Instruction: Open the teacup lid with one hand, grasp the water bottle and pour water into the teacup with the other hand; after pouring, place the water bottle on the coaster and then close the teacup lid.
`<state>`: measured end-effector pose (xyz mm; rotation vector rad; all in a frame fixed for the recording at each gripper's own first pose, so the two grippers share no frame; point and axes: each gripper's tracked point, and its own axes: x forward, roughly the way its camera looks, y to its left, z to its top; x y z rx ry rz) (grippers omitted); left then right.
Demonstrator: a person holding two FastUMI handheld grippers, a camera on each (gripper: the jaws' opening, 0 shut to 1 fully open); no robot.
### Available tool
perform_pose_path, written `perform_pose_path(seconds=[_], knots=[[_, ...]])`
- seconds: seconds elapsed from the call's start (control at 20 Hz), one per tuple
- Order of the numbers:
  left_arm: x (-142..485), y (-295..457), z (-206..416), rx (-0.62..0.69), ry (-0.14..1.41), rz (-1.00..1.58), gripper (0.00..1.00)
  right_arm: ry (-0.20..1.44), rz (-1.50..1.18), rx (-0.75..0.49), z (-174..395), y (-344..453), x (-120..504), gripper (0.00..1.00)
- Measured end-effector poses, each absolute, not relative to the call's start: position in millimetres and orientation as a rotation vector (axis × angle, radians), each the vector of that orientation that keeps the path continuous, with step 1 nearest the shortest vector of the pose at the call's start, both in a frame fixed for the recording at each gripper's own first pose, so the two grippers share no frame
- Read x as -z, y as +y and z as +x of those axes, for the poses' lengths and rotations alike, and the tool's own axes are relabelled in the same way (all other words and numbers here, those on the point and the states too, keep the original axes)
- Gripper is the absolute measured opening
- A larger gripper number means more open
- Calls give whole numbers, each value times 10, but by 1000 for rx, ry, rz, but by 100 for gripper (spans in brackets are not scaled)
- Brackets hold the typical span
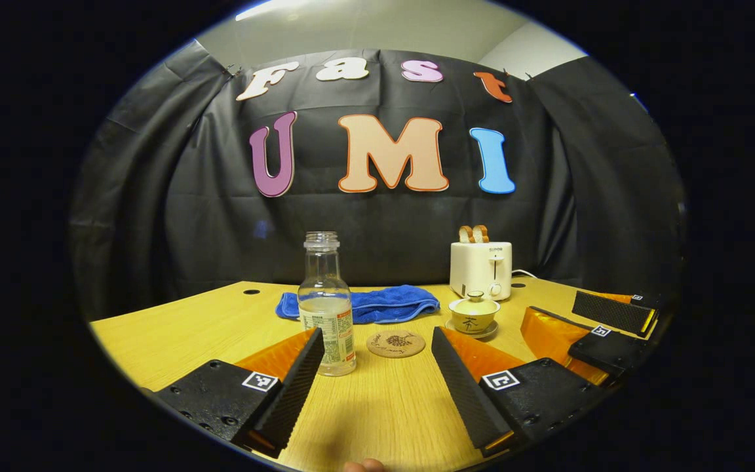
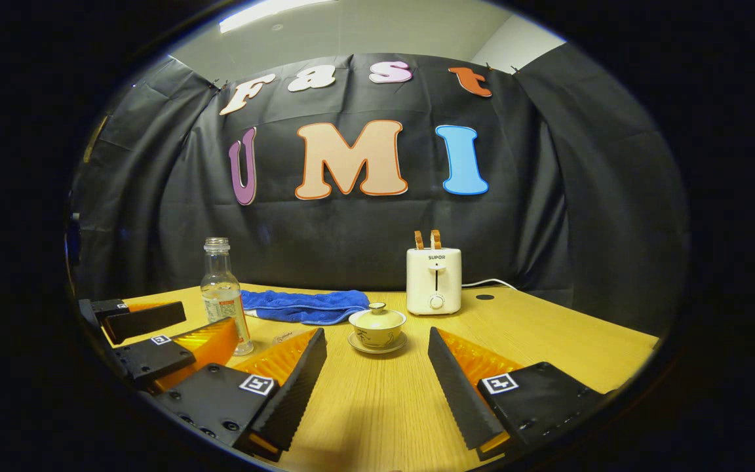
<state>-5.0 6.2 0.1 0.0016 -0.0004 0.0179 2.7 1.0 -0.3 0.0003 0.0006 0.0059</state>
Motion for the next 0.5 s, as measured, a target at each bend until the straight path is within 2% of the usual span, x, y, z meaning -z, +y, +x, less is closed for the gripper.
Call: perform_pose_path(seconds=[0.25,0.5], knots=[[-7,88,-74,-24,-1,2,96,5,1,-8,237,-1,17,98],[0,82,-67,-22,-1,1,96,10,-1,-23,715,6,41,98]])
